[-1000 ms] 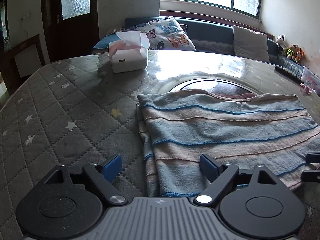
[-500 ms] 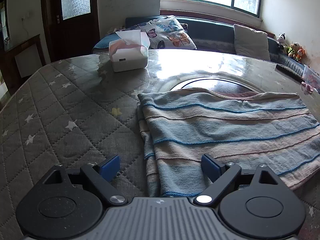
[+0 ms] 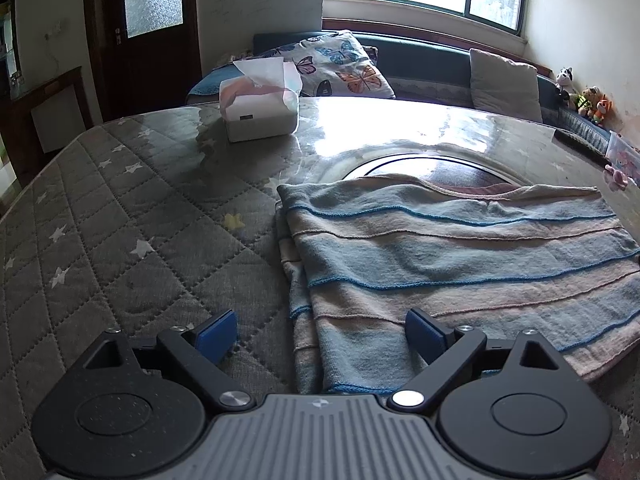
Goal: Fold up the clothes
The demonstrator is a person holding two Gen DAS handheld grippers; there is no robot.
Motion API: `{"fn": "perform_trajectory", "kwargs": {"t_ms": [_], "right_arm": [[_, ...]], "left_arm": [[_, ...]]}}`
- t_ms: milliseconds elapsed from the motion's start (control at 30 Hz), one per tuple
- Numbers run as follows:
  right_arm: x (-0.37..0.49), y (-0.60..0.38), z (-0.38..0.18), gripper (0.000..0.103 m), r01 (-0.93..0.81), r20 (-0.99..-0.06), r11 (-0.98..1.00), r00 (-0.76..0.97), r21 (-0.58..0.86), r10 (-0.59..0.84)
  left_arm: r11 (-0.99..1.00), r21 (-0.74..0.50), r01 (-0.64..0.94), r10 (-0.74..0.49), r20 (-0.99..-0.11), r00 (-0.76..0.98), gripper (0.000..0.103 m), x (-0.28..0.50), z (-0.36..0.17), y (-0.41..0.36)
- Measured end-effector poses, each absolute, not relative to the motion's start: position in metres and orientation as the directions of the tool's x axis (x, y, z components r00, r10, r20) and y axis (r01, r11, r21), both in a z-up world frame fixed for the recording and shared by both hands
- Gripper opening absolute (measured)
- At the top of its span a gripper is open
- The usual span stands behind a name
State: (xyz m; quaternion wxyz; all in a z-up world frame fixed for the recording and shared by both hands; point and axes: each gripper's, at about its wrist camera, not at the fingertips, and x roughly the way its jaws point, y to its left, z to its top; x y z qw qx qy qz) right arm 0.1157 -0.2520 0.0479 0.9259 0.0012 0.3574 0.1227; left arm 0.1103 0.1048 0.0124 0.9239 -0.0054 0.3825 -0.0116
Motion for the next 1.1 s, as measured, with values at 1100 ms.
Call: {"fn": "perform_trajectory", "kwargs": {"t_ms": [1100], "right_arm": [[0.220, -0.239, 0.042, 0.032, -0.206, -0.662, 0.977, 0.725, 0.056, 0.191]], "left_arm": [[0.995, 0.095, 0.011, 0.058, -0.699, 0.712, 0.093, 0.211, 0.016, 0.100]]}}
